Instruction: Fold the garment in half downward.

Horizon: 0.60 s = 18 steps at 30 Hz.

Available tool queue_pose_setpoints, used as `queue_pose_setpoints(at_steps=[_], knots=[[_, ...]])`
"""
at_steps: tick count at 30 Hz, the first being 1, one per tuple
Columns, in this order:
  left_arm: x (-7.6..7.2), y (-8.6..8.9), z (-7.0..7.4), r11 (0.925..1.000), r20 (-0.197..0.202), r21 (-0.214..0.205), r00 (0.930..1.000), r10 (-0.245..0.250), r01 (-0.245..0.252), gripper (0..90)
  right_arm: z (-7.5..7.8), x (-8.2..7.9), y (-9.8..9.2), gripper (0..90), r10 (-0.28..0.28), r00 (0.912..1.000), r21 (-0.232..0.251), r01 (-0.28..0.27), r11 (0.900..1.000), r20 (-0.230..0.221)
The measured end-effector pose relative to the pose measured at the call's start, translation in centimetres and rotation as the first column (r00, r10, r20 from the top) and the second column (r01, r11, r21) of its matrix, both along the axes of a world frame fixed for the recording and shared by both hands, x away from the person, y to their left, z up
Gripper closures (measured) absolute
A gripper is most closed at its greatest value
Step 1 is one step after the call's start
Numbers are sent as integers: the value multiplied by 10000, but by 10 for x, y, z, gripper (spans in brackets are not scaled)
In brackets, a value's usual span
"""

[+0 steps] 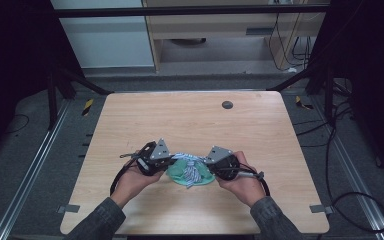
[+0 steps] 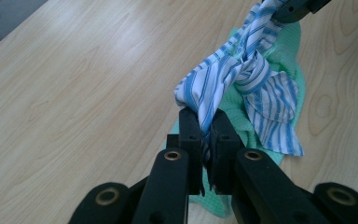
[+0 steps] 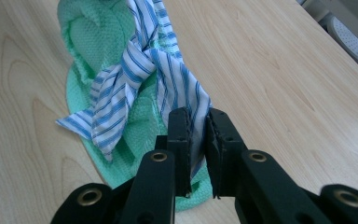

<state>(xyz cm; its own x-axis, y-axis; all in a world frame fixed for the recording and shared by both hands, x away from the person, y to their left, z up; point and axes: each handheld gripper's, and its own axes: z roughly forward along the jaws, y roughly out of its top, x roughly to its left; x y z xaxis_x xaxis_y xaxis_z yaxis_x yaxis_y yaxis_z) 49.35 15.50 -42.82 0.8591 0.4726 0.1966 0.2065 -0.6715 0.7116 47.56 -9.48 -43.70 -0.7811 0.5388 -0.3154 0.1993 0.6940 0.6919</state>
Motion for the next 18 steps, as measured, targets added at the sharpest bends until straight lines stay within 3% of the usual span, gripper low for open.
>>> queue_pose_setpoints(at_steps=[18], knots=[[-19,2,-11,9994,-325,-184,9991,-289,283,839,-9,-20,-3,784,265,9995,54,-264,9996,-187]])
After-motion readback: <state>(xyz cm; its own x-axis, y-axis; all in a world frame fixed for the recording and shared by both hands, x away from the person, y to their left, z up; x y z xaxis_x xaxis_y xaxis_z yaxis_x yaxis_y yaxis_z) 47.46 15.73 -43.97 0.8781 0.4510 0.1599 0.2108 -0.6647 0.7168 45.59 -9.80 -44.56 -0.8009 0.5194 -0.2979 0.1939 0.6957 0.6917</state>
